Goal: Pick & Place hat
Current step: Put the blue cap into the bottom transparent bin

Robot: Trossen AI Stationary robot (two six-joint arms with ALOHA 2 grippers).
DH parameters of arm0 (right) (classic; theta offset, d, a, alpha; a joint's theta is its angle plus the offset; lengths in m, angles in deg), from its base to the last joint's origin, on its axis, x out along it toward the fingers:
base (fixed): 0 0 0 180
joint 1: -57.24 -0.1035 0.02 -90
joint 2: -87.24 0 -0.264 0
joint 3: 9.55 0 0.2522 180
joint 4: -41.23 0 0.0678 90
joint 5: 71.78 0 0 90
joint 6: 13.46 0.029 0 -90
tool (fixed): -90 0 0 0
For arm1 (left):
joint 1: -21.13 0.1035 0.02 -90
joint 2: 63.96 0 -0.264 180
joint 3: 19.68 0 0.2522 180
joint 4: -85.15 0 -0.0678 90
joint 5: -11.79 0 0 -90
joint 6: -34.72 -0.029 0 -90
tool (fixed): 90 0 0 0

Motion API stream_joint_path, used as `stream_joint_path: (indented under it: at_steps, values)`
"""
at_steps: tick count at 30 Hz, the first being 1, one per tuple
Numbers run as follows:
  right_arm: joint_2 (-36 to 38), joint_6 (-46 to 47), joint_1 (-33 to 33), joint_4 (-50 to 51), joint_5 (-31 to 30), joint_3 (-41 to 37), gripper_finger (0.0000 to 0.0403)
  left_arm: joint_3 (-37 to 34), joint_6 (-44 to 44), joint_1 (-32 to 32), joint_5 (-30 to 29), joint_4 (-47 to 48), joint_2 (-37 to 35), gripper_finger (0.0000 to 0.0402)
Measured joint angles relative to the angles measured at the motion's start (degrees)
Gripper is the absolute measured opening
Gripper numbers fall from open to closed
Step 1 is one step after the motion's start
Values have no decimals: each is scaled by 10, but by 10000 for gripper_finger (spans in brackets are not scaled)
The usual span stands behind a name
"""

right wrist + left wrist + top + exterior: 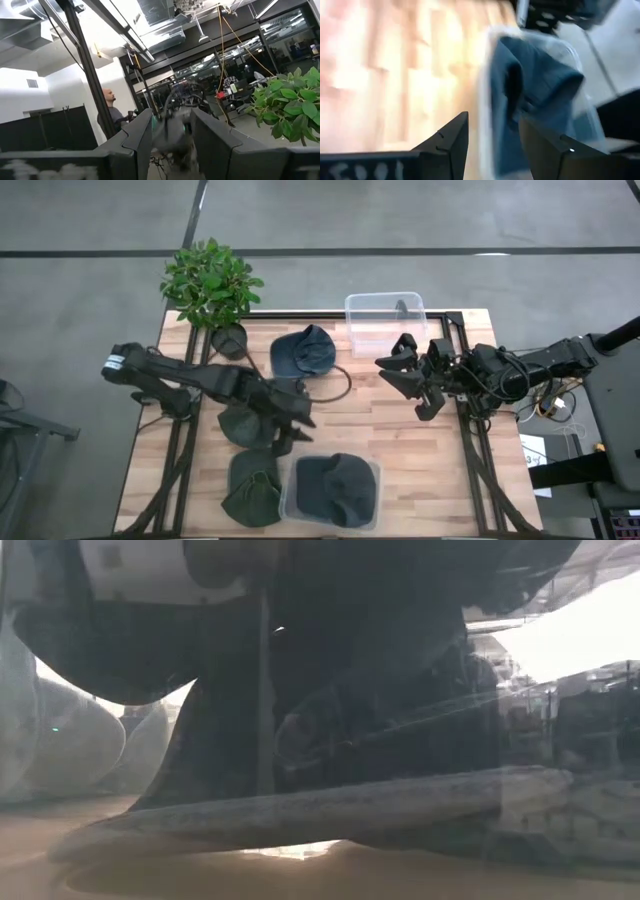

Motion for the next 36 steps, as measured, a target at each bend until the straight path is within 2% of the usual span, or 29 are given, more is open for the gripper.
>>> stream_joint_path:
  at_steps: [5,11,14,22,24,29,36]
  values:
    - [0,0,0,0,0,0,127,26,-11,25,-61,37,-13,165]
    - [0,0,0,1,0,0,127,19,-38,83,-87,81,-14,165]
    - [0,-4,0,3,0,0,127,-2,-76,111,-118,97,-13,165]
    - [0,-13,0,12,0,0,127,-91,-157,173,-144,129,-13,165]
    - [0,-13,0,18,0,0,127,-122,-159,184,-149,116,-12,165]
    - [0,-8,0,22,0,0,127,-207,-205,192,-193,14,-12,165]
    - [0,0,0,27,-1,0,127,-292,-222,208,-194,-65,-12,165]
